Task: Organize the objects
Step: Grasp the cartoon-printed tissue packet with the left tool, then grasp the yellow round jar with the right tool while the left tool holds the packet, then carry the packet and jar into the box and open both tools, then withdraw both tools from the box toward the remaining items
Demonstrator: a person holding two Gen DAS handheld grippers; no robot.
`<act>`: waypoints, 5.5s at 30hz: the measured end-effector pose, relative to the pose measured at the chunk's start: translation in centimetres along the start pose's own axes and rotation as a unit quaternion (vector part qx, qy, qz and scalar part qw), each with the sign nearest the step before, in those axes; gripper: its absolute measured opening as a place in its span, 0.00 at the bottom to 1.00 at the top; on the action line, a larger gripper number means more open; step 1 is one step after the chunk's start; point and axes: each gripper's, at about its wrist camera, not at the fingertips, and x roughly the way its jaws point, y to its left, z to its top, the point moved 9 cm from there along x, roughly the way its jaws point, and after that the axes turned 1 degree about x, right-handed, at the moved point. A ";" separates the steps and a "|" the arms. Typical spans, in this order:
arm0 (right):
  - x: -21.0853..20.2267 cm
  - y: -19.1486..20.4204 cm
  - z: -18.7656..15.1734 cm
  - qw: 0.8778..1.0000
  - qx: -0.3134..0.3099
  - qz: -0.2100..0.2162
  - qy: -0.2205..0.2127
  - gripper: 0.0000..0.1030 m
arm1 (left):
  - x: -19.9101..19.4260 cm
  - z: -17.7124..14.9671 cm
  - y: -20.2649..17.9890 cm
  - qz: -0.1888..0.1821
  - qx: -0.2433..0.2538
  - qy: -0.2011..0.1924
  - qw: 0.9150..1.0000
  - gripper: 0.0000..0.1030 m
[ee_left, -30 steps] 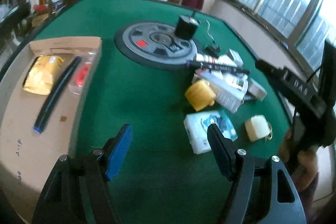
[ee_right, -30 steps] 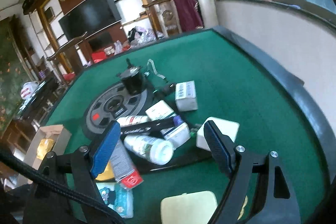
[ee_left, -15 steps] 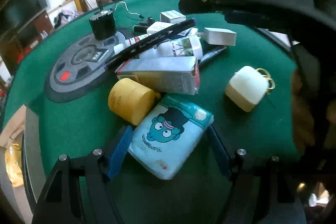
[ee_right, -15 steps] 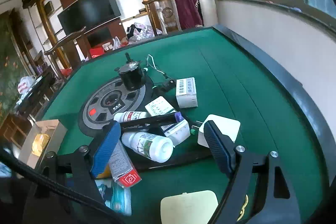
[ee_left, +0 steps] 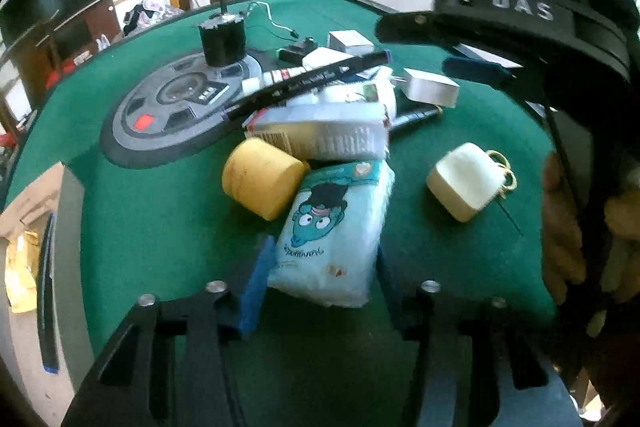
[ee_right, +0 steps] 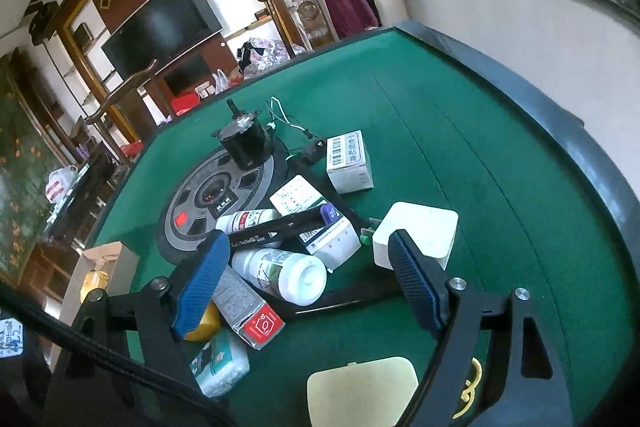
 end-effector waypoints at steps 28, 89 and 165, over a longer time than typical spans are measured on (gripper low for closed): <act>0.2 -1.4 0.3 1.000 -0.001 -0.018 0.002 0.79 | -13.5 -5.3 8.1 -0.012 -0.181 -0.132 0.975 0.37; 5.1 8.8 -7.9 0.982 -0.058 -0.044 0.174 0.29 | -15.1 -12.8 20.1 0.015 -0.292 -0.142 0.946 0.37; 7.8 34.3 -12.8 0.929 -0.158 0.196 0.270 0.48 | -21.1 -15.4 33.4 0.125 -0.394 -0.192 0.890 0.62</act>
